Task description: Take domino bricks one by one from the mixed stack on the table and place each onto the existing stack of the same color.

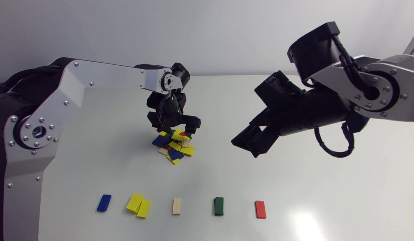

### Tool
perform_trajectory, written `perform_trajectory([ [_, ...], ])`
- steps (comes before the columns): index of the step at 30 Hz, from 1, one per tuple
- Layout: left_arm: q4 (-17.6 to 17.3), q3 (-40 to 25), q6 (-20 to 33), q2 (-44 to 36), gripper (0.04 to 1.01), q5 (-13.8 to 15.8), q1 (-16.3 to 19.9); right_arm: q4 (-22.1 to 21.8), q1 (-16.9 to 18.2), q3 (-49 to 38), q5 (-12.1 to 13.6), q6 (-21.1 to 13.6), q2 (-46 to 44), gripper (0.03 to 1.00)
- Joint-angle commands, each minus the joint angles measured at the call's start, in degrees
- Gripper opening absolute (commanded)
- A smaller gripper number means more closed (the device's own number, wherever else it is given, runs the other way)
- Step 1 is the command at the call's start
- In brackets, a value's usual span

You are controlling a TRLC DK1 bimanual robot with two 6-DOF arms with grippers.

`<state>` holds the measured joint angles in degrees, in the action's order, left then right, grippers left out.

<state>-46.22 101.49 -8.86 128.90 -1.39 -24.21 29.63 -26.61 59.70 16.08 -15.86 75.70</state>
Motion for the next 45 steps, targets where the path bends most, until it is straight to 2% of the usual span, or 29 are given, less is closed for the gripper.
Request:
perform_trajectory([
  [1, 0.1, 0.1, -1.2, -0.1, 0.908, -0.3, -0.1, -0.4, 0.2, -1.8, -0.1, -0.1, 0.1, 0.97],
  [45, 1.3, -3.1, -0.9, -0.7, 0.892, -0.3, 0.8, -0.4, 0.1, -1.1, -0.1, 0.2, 0.3, 0.97],
])
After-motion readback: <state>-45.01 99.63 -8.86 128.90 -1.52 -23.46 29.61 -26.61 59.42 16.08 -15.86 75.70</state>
